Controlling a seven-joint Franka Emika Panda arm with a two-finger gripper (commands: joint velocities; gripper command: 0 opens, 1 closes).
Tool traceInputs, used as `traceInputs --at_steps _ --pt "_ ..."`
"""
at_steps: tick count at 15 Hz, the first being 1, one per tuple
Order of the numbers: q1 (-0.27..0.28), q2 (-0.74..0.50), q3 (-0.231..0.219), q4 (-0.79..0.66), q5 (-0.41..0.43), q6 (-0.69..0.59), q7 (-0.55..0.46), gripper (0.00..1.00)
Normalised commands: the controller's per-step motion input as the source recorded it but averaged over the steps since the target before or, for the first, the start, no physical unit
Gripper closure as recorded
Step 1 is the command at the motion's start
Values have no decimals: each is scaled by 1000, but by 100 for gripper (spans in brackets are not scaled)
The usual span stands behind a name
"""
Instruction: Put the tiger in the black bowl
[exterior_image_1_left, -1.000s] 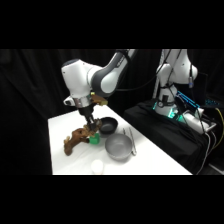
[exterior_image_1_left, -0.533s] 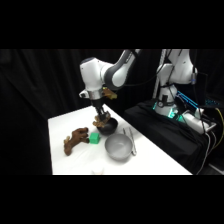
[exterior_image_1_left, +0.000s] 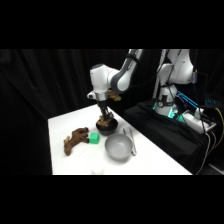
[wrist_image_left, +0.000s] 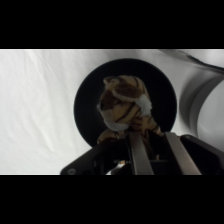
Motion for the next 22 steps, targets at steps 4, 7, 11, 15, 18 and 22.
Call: traceInputs --at_steps 4,7,11,15,18,22 --pt "-112 105 74 -48 175 290 -257 61" --pt "-112 54 73 -22 112 218 -206 46" --pt "-80 -55 40 -19 27 101 -143 13" --pt "-14 -254 -27 -46 -104 -113 -52 0" --pt "17 -362 -41 -30 -130 -303 -19 0" --pt "-3 -357 -23 36 -40 -388 -78 0"
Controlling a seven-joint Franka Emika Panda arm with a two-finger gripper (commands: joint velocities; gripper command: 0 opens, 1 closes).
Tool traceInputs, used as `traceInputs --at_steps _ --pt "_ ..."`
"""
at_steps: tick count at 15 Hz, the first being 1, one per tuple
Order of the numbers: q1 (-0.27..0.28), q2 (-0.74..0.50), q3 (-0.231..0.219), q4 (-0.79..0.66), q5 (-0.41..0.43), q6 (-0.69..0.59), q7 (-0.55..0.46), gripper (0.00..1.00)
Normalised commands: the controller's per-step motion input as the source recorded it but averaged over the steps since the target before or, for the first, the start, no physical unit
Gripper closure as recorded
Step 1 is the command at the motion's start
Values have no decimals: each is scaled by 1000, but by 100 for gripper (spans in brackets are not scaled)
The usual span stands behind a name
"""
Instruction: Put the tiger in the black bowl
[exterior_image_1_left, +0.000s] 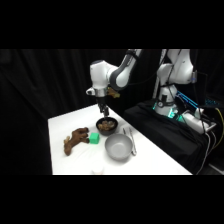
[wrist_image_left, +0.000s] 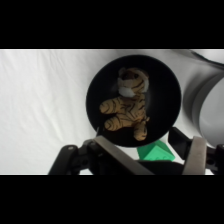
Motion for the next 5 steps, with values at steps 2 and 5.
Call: traceInputs --at_steps 2,5 --pt "-7 -264 -12 122 51 -394 -126 0" --pt "2 -176 -3 119 113 -286 -167 0"
